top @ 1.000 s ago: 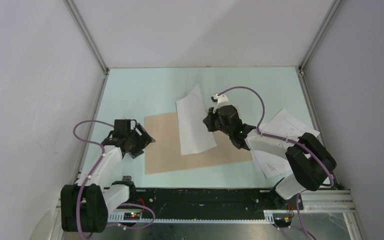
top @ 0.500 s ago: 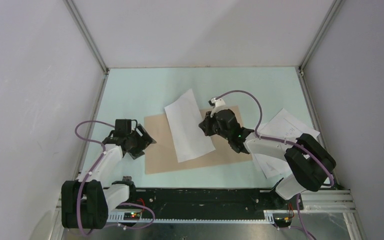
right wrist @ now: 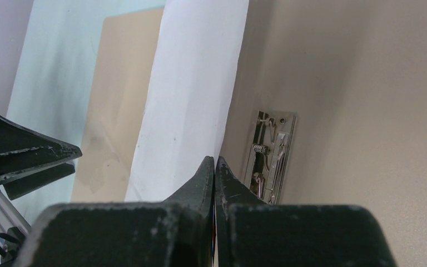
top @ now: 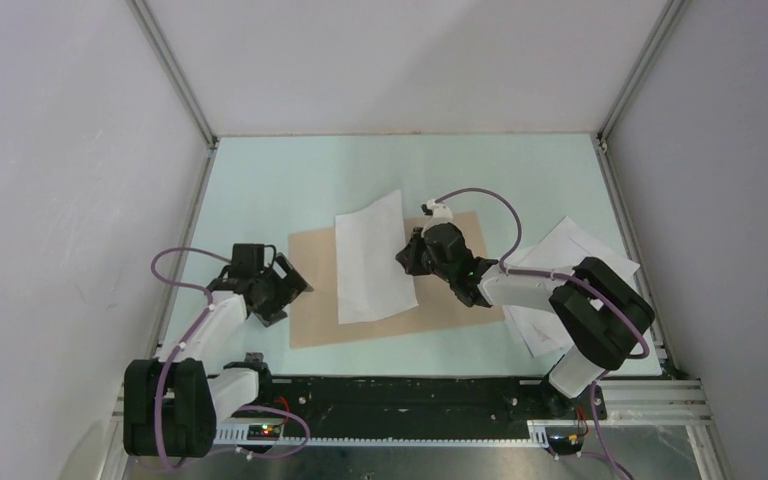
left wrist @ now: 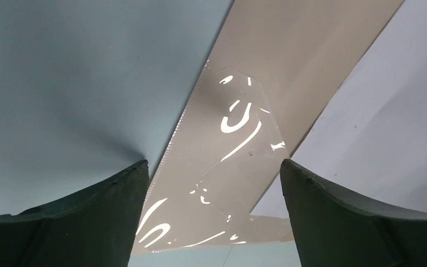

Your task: Put the files into the folder

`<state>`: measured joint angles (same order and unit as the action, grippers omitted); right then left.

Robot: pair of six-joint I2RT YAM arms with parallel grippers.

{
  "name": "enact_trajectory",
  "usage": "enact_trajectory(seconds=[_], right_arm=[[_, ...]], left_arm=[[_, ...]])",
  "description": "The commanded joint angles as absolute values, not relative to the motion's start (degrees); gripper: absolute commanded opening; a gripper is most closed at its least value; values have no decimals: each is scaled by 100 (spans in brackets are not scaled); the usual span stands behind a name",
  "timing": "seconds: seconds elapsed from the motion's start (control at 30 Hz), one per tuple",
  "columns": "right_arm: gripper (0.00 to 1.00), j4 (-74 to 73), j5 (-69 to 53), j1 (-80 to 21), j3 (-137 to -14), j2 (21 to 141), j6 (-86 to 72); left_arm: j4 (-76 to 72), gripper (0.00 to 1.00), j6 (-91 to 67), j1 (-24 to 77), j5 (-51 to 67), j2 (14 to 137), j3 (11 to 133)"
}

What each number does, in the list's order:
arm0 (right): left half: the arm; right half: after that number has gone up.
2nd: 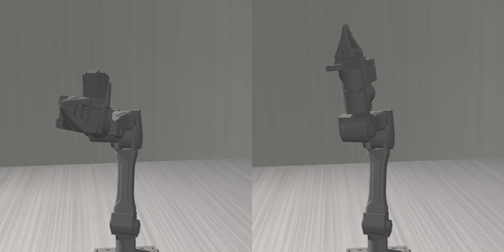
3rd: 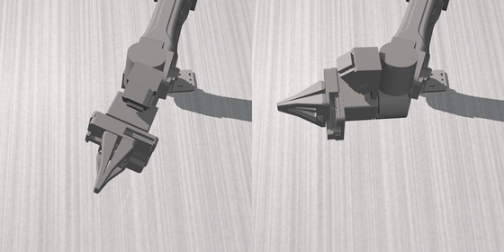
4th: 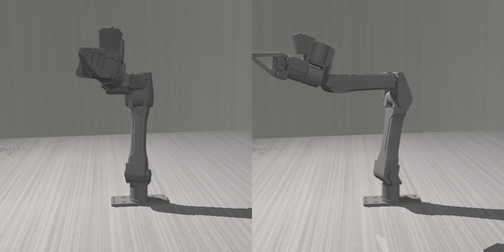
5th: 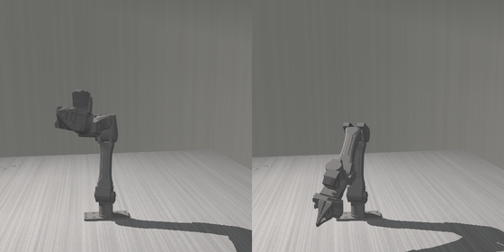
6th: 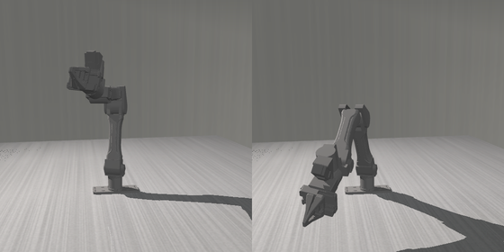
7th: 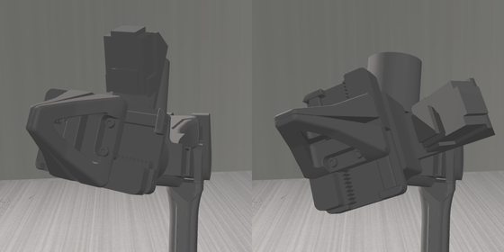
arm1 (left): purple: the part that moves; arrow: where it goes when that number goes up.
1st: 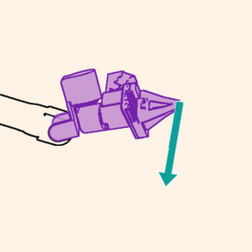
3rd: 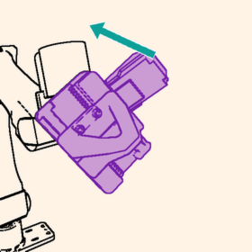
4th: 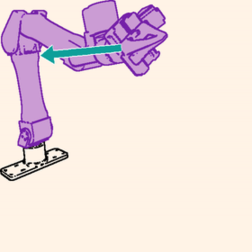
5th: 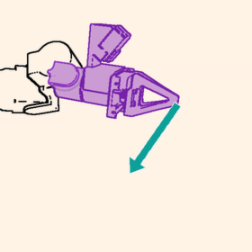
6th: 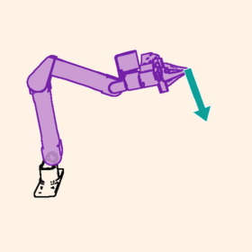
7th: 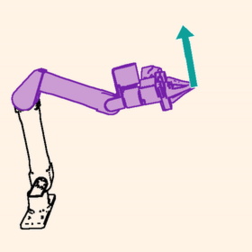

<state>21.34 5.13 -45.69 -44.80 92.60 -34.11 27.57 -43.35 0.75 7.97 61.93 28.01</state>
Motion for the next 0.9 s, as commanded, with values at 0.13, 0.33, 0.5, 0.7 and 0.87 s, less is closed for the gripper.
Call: enact_trajectory(seconds=[0.13,0.33,0.5,0.7,0.87], right_arm=[[0,2417,474,-4610,-4622,9420,-3620],[0,2539,302,-4646,-4644,9598,-3629],[0,2459,325,-4784,-4722,9700,-3562],[0,2328,535,-4933,-4907,9829,-3610],[0,2075,781,-4991,-5137,10041,-3799]], left_arm=[[2741,99,-4565,18,532,6088,2614],[2718,100,-4615,82,578,6192,2670],[2676,100,-4650,160,611,6275,2683],[2633,100,-4693,216,623,6289,2681],[2624,100,-4706,229,619,6282,2659]])
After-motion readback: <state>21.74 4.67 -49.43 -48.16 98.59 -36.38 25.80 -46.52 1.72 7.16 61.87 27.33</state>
